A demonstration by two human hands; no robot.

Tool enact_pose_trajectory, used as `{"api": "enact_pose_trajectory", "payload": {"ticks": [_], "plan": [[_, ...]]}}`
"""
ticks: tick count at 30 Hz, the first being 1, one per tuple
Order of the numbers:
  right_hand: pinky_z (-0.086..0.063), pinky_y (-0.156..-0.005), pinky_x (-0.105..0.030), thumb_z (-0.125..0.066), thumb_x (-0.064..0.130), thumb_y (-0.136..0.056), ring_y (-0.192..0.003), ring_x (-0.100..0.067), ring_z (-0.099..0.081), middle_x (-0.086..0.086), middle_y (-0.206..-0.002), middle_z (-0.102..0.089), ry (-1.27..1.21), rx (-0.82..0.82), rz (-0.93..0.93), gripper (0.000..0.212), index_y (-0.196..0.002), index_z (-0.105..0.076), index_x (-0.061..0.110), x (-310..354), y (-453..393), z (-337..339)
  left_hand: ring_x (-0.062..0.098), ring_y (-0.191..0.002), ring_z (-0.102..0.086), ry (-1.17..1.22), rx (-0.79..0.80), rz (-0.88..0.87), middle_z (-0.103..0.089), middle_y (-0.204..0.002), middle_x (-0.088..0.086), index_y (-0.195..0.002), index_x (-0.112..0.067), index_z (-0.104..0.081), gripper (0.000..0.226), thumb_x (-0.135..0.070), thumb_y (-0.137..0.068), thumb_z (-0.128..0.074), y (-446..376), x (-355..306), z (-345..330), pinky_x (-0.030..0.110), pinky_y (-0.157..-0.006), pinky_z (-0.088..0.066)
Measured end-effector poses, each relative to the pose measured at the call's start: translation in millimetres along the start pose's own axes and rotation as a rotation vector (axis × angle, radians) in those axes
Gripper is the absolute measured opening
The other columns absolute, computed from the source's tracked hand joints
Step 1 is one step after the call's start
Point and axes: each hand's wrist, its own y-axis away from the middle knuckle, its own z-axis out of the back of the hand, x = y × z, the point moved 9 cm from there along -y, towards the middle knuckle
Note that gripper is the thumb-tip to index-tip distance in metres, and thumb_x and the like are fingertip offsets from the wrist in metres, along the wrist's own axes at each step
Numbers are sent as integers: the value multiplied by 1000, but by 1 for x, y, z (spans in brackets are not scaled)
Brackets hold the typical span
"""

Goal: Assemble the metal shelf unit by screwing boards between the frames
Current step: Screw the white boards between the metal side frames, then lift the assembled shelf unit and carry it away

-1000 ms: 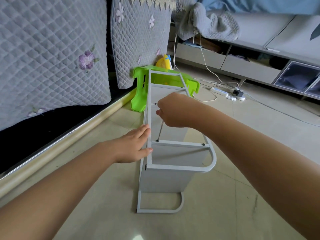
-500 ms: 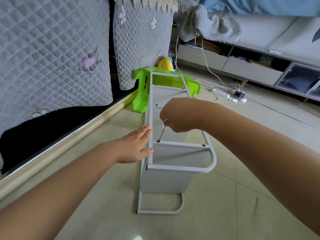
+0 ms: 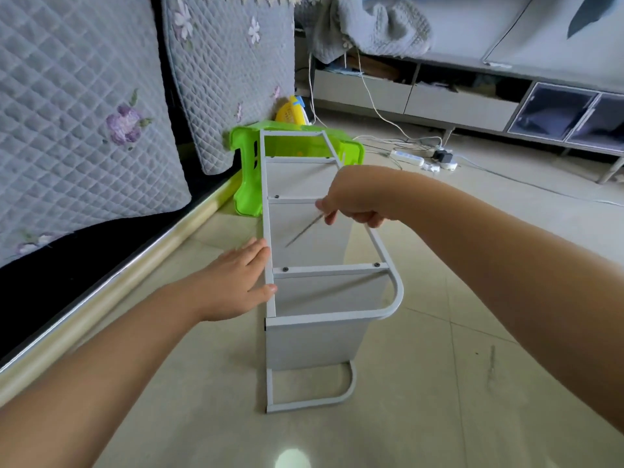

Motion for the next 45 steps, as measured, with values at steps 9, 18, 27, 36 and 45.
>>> {"api": "enact_pose_trajectory", "payload": {"ticks": [9,18,27,36,45], "plan": [[-38,-53,-24,-53,10,-88,-54,-17,-43,-4,-58,-45,-598,-678,-211,21,-95,-67,-4,-193,-43,30,12,-144,-4,-86,-198,-145,0,-157,3,-149,-11,-8,81,-59,-83,-6,-55,-79,44,23,-113,-7],[-43,-96,-27,-48,10,-89,-114,-25,-57,-12,-120,-63,-337,-434,-536,31,-115,-65,6,-336,-54,-127,13,-143,-11,11,-250,-266,-10,-157,1,-147,-10,-18,58,-37,-98,-32,-116,-146,40,22,-110,-14],[-44,-73,-30,-45,9,-86,-98,-30,-58,-16,-104,-63,-31,-191,-631,18,-99,-58,5,-375,-43,-210,8,-144,-3,2,-215,-292,-16,-155,-2,-145,-10,-28,78,-48,-77,-19,-120,-146,27,20,-110,-10],[-43,-78,-32,-46,16,-91,-110,-30,-49,-15,-113,-57,-12,-163,-785,26,-112,-56,4,-400,-25,-220,8,-144,-4,-19,-228,-296,-17,-155,-2,-145,-11,-28,78,-48,-78,-18,-122,-145,27,22,-111,-12],[-38,-97,-38,-40,17,-92,-125,-30,-33,-15,-131,-41,170,-93,-704,37,-126,-45,4,-387,-20,-213,18,-142,-20,-233,-313,-344,-28,-151,6,-143,-8,-32,96,-57,-69,5,-106,-146,30,33,-111,-21]]}}
